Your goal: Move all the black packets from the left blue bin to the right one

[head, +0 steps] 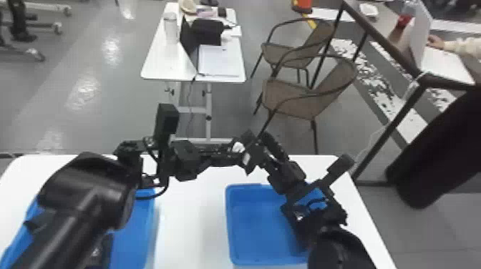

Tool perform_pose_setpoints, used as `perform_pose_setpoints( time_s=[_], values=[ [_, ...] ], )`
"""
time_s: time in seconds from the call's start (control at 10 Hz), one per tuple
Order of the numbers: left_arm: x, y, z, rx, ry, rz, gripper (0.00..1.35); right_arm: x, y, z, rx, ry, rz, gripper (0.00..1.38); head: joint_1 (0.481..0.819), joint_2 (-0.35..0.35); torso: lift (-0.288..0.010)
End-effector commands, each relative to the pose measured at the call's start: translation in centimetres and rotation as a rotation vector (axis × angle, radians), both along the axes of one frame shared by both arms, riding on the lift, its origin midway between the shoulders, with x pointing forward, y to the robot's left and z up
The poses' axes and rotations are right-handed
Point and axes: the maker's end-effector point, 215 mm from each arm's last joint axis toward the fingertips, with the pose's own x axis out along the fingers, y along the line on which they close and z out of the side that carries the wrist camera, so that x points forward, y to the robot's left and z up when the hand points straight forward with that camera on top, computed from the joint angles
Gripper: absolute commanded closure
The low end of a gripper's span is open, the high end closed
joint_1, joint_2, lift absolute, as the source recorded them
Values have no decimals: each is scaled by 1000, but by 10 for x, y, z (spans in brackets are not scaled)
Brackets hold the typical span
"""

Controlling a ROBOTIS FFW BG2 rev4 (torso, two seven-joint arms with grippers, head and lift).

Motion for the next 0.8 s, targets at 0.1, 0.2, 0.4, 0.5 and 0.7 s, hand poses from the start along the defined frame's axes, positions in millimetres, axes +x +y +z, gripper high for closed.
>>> perform_pose_setpoints(
  time_s=[0.1, 0.2, 0.4, 0.5, 0.7],
  values=[
    [0, -11, 6, -17, -8, -9, 1087, -2, 26, -4, -9, 8, 39, 168, 695, -158, 0],
    [-2, -17, 8, -26, -5, -17, 1087, -1, 27, -8, -27, 12, 41, 171, 695, -153, 0],
    [-5, -21, 9, -36, 4, -27, 1087, 2, 27, -16, -26, 37, 39, 697, 695, -155, 0],
    [-6, -22, 8, -38, 6, -29, 1087, 4, 23, -18, -22, 48, 23, 1064, 695, -158, 0],
    [-7, -23, 8, -42, 9, -29, 1087, 3, 13, -16, -12, 36, -17, 1276, 695, -164, 0]
  ],
)
